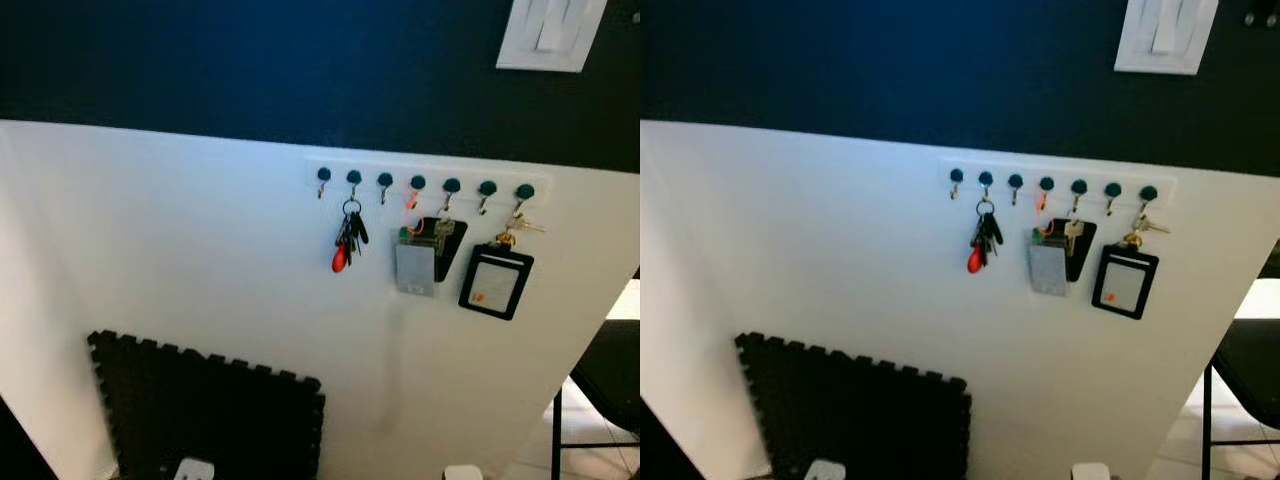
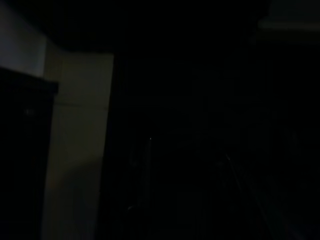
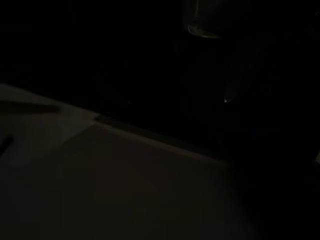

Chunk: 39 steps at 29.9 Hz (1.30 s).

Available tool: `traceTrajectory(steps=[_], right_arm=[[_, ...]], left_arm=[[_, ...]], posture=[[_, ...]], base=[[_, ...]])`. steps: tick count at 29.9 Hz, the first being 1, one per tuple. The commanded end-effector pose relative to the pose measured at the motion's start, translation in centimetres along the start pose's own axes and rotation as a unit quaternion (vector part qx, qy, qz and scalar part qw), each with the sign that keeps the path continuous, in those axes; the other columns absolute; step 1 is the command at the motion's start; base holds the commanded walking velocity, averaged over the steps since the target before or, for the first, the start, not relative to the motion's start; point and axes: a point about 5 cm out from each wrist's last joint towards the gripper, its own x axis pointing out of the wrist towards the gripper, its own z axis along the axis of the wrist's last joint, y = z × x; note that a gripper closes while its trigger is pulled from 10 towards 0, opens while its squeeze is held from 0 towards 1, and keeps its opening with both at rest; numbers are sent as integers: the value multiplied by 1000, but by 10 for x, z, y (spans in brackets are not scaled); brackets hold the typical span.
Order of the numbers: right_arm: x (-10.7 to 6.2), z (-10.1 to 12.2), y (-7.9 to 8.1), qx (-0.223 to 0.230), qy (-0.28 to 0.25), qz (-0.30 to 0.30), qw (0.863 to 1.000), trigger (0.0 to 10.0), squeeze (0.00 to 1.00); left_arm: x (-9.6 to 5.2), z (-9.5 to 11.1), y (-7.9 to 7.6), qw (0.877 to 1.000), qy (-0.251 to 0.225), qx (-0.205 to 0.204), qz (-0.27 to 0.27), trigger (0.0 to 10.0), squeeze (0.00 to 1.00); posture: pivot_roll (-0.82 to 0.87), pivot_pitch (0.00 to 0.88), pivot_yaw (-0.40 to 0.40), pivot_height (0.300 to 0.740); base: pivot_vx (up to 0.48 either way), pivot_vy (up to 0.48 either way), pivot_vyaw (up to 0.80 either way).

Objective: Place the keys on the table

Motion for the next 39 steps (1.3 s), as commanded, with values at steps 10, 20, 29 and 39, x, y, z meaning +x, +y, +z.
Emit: traceTrajectory(steps=[10, 20, 29, 39], right_arm=[[4, 1, 19, -16, 1, 43, 999, 10000, 0], [3, -5, 19, -31, 18, 45, 998, 10000, 0], [-1, -13, 14, -18, 19, 24, 999, 10000, 0], [-4, -17, 9, -18, 20, 14, 1000, 10000, 0]], left_arm=[[4, 10, -4, 999, -31, -27, -8, 10000, 0], [6, 16, -4, 999, -45, -3, -10, 10000, 0], [7, 18, -7, 998, -51, 14, -21, 10000, 0], [6, 15, -10, 998, -57, 1, -20, 10000, 0]], posture=[[70, 0, -14, 740], [78, 0, -12, 740], [66, 1, 12, 740], [60, 18, 6, 740]], base=[[0, 0, 0], [0, 0, 0], [0, -244, 0], [0, -96, 0]])
